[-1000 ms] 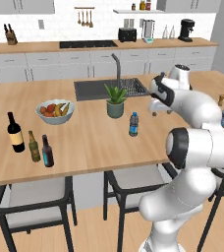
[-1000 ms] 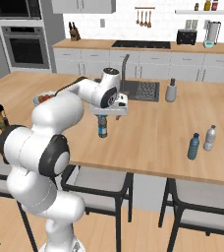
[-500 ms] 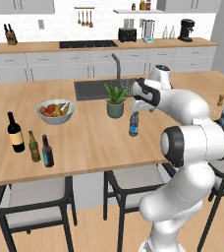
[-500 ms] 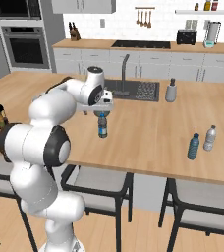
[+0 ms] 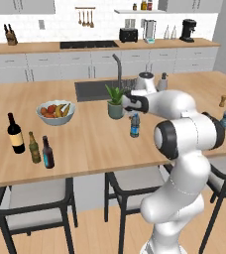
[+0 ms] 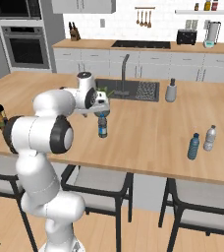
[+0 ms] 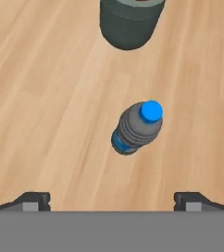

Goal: Move the plastic bottles in the middle to the plastics group, and the glass bottles in the middle to the glass group.

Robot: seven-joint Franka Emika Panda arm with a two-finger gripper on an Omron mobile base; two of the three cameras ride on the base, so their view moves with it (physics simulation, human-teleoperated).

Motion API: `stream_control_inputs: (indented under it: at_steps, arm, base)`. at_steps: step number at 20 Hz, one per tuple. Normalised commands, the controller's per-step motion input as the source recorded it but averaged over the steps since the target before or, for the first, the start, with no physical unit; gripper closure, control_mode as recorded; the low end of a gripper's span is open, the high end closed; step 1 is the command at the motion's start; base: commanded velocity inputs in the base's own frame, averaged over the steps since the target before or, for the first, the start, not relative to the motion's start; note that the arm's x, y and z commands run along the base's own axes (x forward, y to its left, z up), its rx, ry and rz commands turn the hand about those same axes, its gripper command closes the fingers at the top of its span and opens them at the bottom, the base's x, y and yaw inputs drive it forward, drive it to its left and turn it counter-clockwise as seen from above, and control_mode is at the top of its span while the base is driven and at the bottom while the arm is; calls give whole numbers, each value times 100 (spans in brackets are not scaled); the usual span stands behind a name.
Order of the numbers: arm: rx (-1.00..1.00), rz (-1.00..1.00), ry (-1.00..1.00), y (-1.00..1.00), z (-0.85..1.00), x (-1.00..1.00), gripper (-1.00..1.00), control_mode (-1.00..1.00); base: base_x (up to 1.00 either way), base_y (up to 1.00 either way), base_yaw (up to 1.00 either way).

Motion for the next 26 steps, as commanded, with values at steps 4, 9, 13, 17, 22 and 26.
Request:
stream_control_inputs:
  at_steps: [4,9,13,17,22,26]
  arm:
    - [-13,-1,0,0,-37,22,-100,-100]
    - [0,0,0,-1,-19,35,-100,-100]
    - [0,0,0,-9,-10,45,-100,-100]
    - [0,0,0,-11,-5,35,-100,-100]
    - [0,0,0,-10,-9,22,-100,-100]
    - [3,0,5,-6,-23,8,-100,-100]
  base:
    - [0,0,0]
    - [0,0,0]
    - [0,0,0]
    - [0,0,0]
    - [0,0,0]
    - [0,0,0]
